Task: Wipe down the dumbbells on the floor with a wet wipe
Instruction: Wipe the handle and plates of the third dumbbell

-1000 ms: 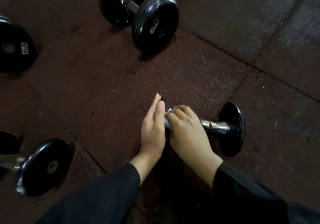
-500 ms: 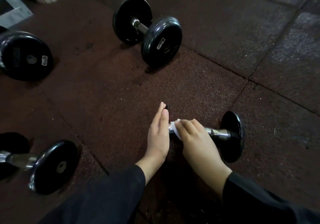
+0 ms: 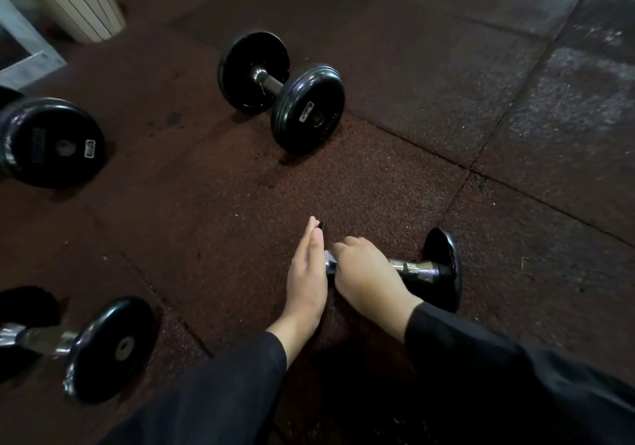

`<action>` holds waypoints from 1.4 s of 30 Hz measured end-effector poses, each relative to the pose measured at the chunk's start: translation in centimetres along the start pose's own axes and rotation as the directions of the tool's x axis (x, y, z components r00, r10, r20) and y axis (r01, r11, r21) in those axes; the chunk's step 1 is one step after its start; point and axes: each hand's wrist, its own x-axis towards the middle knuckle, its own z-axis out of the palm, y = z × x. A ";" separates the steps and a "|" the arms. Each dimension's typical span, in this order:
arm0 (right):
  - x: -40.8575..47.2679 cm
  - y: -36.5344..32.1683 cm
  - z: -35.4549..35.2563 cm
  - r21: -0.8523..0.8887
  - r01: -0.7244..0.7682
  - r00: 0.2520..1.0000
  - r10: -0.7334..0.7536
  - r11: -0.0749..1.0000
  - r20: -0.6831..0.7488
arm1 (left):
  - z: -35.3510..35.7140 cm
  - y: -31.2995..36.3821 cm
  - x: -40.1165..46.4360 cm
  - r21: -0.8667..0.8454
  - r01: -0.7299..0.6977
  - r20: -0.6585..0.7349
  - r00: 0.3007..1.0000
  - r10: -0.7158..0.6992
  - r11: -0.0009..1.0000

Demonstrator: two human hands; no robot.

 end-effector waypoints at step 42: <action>-4.8 1.8 2.5 -0.264 0.107 0.981 -0.146 0.958 -0.132 | 0.1 0.0 0.1 0.016 -0.022 -0.002 1.000 0.022 1.000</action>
